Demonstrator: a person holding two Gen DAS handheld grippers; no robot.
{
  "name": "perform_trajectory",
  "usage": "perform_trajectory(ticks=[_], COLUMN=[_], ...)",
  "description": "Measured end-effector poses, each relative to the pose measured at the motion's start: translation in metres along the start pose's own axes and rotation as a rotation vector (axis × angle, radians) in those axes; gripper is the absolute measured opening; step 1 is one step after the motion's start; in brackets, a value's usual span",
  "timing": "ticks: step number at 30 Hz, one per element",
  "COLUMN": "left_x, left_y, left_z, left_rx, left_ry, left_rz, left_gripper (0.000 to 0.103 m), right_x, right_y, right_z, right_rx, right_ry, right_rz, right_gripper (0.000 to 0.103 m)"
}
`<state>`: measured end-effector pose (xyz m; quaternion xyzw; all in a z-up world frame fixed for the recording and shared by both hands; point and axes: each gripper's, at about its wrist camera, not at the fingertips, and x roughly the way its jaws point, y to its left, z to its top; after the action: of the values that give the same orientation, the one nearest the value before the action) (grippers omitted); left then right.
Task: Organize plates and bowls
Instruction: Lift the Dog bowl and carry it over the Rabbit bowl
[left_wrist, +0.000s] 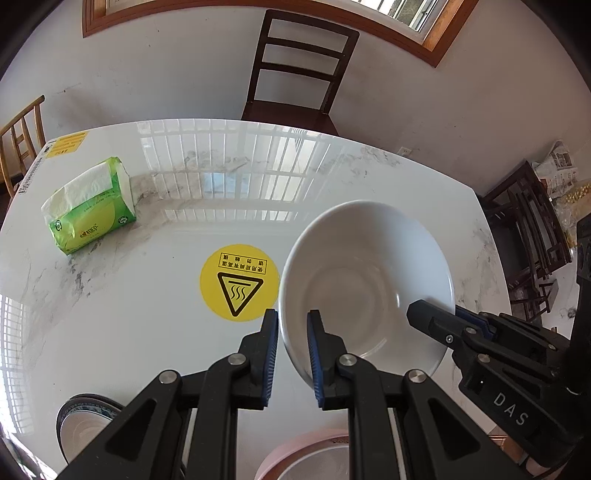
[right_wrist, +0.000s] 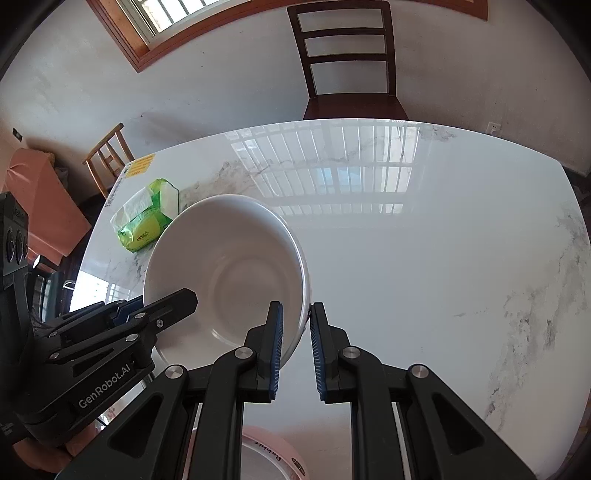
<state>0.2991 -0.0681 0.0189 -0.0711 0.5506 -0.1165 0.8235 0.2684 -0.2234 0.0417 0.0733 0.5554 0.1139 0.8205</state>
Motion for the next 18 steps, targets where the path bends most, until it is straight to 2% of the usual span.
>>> perform_trajectory(ticks=[18], left_x=[-0.046], left_y=[0.000], left_z=[-0.076], left_rx=[0.026], left_ry=[0.001], left_rz=[0.001], left_gripper=[0.016], right_x=[-0.038], right_y=[0.026], right_z=[-0.075], right_rx=[-0.011], right_ry=[-0.007], right_rz=[0.019], right_gripper=[0.015])
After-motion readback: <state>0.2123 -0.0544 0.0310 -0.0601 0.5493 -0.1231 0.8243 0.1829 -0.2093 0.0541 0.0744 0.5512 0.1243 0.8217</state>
